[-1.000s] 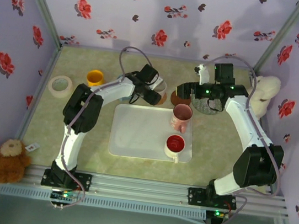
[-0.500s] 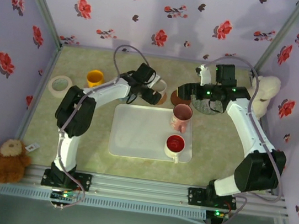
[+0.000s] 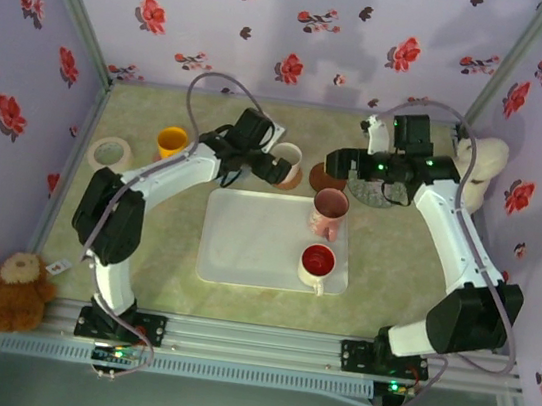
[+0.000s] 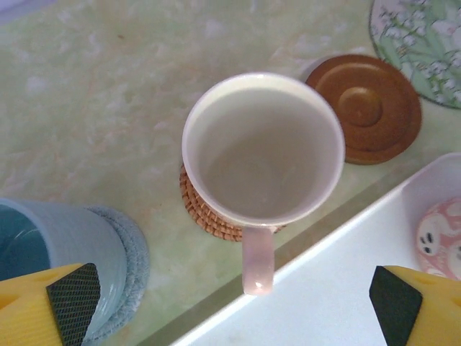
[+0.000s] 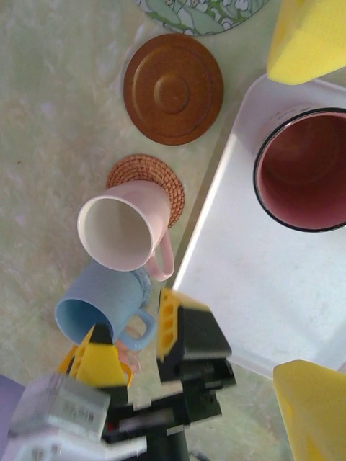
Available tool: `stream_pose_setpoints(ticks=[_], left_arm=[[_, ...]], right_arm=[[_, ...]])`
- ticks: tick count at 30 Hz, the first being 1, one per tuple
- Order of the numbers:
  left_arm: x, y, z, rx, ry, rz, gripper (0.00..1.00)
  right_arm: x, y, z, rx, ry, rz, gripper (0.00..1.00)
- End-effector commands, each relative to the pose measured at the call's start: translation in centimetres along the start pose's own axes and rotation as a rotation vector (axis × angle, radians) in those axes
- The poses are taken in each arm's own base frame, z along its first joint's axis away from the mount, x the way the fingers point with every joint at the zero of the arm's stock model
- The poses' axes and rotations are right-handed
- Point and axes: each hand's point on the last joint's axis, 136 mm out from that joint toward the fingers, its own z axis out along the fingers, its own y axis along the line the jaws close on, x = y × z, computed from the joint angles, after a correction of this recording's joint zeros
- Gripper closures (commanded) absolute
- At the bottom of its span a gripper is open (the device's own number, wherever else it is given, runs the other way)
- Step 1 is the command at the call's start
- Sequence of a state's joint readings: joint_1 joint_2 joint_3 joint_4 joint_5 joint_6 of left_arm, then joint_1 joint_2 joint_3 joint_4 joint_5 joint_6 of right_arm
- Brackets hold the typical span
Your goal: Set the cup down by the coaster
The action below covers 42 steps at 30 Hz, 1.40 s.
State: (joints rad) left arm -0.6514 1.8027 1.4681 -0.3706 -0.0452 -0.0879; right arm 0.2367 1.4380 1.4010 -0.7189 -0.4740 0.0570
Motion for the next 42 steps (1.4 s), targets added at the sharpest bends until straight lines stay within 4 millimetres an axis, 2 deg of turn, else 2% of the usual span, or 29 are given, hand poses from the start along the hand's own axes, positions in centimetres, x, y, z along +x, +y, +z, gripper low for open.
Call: stream_pose_setpoints(ticks=[1,4,7,15,23,30,35,42], left_arm=[[-2.1,-0.5,-3.7,0.014,-0.103,-0.014,0.01],[-2.3,-1.5,-6.0,0.074,-0.156,0.0,0.01],[-1.7,-2.4,-7.7,0.138,-0.177,0.01,0.01],[1.7,-4.2,-10.0,0.256,-0.222,0.026,0.01],[6.0,-4.9,-11.1,0.306,-0.181,0.054,0.01],[9.3,-5.9,-11.1,0.364,-0.204,0.082,0.0],[10.2,-6.0,-11.0,0.368,-0.229,0.096,0.0],[10.5,-6.0,-10.2,0.368,-0.224,0.097,0.0]], right_arm=[[0.6,-0.5,-2.1,0.104,0.018,0.034,0.01],[2.0,-0.9,-2.8,0.159,0.07,0.036,0.01],[3.6,-0.9,-3.3,0.199,0.123,0.013,0.01],[7.1,-0.5,-3.3,0.213,0.183,0.044,0.03],[11.4,-0.9,-1.8,0.237,0.259,0.118,0.08],[13.5,-2.0,0.7,0.241,0.267,0.185,0.12],[14.0,-2.4,2.6,0.231,0.291,0.205,0.18],[15.1,-2.6,4.4,0.239,0.342,0.197,0.23]])
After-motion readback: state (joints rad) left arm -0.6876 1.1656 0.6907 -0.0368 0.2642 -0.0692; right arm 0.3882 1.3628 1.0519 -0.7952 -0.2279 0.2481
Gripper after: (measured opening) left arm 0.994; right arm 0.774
